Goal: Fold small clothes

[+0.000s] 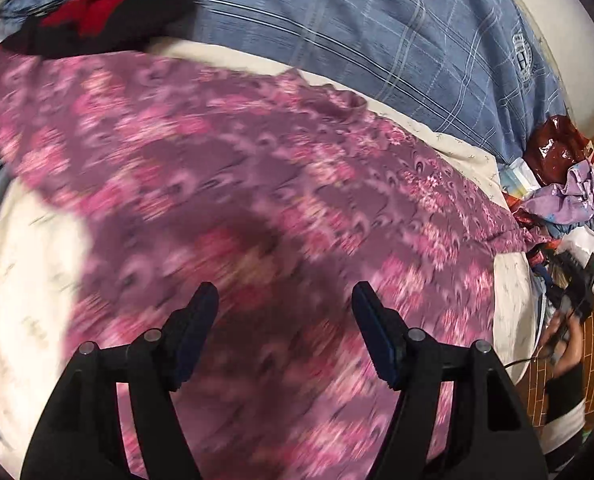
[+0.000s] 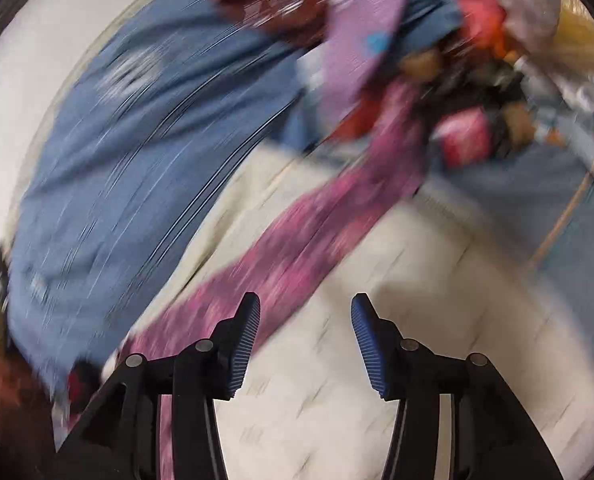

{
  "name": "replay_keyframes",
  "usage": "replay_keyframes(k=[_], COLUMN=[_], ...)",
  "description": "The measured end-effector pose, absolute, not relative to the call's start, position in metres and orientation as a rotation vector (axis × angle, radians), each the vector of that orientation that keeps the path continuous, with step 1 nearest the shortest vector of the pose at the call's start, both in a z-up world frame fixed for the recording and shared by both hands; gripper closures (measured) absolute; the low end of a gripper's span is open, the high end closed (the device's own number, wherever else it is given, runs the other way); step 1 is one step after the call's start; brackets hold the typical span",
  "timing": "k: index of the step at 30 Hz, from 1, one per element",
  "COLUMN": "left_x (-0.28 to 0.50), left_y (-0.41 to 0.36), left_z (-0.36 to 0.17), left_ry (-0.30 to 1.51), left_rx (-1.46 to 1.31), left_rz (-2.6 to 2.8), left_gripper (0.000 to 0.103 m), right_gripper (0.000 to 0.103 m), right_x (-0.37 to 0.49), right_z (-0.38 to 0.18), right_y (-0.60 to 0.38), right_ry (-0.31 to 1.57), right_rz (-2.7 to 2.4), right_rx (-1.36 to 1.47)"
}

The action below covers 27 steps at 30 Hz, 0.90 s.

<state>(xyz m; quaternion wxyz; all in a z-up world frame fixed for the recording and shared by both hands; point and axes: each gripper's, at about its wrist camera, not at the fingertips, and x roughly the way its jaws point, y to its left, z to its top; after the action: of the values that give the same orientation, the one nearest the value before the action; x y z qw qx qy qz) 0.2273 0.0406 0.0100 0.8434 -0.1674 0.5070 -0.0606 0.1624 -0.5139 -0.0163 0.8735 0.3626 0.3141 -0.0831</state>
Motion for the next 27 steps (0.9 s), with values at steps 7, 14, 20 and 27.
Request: replay_keyframes(k=[7,14,20,27], left_x=[0.269,0.278,0.280,0.282], left_y=[-0.006,0.004,0.005,0.013], left_z=[-0.007,-0.007,-0.012,-0.007], left_ry=[1.095,1.034,0.998,0.960], left_rx=[-0.291,-0.281,-0.270,-0.366], left_rz=[-0.201,-0.218,-0.225,-0.294], left_gripper=[0.034,0.034,0.031,0.031], right_gripper=[0.046,0.099,0.092,0.030], right_x=[0.231,0.206,0.175,0.158], right_z=[-0.030,0.008,-0.050,-0.043], right_y=[-0.556,-0.559,-0.557,-0.573], right_ry=[0.708,0.472,0.667,0.527], right_rz=[-0.366,-0.255,-0.317,-0.389], right_rx=[0.924,0.857,0.910,1.006])
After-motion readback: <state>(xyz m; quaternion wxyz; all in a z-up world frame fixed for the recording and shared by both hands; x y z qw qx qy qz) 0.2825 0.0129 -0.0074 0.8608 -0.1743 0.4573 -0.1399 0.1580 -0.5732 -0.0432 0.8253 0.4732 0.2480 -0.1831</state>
